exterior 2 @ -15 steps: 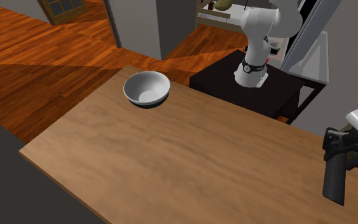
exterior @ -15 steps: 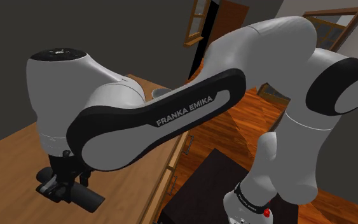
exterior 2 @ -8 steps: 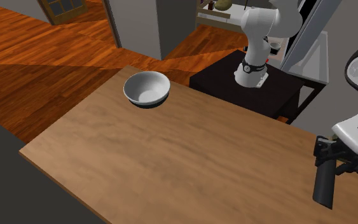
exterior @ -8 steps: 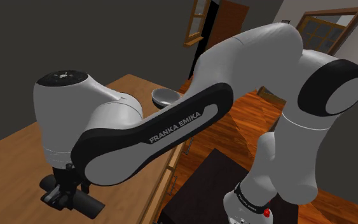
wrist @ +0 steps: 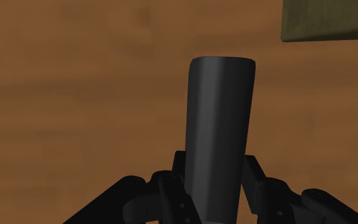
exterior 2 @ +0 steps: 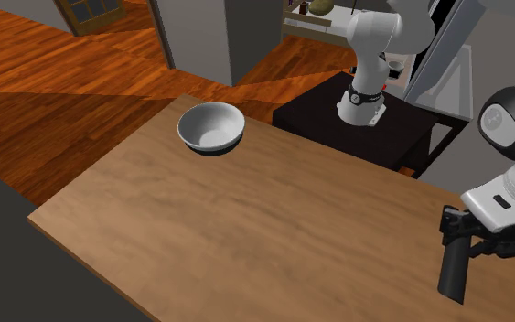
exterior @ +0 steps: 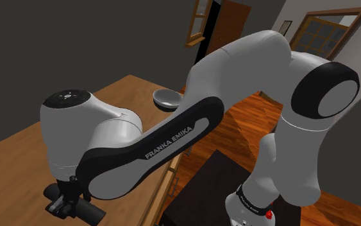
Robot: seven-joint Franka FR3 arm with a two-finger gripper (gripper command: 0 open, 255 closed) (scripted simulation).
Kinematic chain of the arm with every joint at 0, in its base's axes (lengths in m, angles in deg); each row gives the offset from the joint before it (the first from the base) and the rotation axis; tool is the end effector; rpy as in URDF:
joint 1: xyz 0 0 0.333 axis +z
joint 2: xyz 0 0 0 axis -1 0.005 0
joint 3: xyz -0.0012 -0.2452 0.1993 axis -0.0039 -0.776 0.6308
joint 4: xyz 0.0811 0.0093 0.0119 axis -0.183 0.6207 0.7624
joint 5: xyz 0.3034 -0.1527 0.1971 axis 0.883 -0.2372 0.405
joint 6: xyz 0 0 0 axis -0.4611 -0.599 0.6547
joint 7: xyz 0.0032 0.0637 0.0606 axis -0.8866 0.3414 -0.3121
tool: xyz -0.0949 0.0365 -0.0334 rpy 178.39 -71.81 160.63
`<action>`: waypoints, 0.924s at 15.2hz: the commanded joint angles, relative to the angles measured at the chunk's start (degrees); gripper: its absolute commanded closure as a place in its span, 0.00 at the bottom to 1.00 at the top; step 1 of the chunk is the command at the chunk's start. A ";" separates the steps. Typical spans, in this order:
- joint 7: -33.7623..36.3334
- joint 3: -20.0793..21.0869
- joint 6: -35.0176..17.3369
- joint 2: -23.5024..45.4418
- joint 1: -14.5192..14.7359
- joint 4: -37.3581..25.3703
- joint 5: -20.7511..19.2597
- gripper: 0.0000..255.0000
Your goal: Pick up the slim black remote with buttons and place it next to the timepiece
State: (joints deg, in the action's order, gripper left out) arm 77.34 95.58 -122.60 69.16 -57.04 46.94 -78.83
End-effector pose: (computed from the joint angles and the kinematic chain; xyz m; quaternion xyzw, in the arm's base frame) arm 0.4113 0.4598 0.3298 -0.9900 -0.1350 0.0110 0.0391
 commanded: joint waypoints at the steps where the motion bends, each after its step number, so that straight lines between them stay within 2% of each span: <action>1: 0.01 -0.03 -0.27 0.23 0.02 0.00 -0.08 1.00; 6: 0.01 -0.04 -0.27 0.23 0.02 0.00 -0.08 1.00; 7: 0.01 -0.04 -0.26 0.23 0.02 0.00 -0.08 0.00; 12: 0.01 -0.03 -0.26 0.23 0.02 0.00 -0.08 0.00; 14: -0.46 0.19 2.96 -1.95 -0.38 -1.11 0.64 0.00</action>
State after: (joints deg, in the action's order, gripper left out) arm 77.06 95.69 -120.70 68.05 -57.28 46.03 -78.46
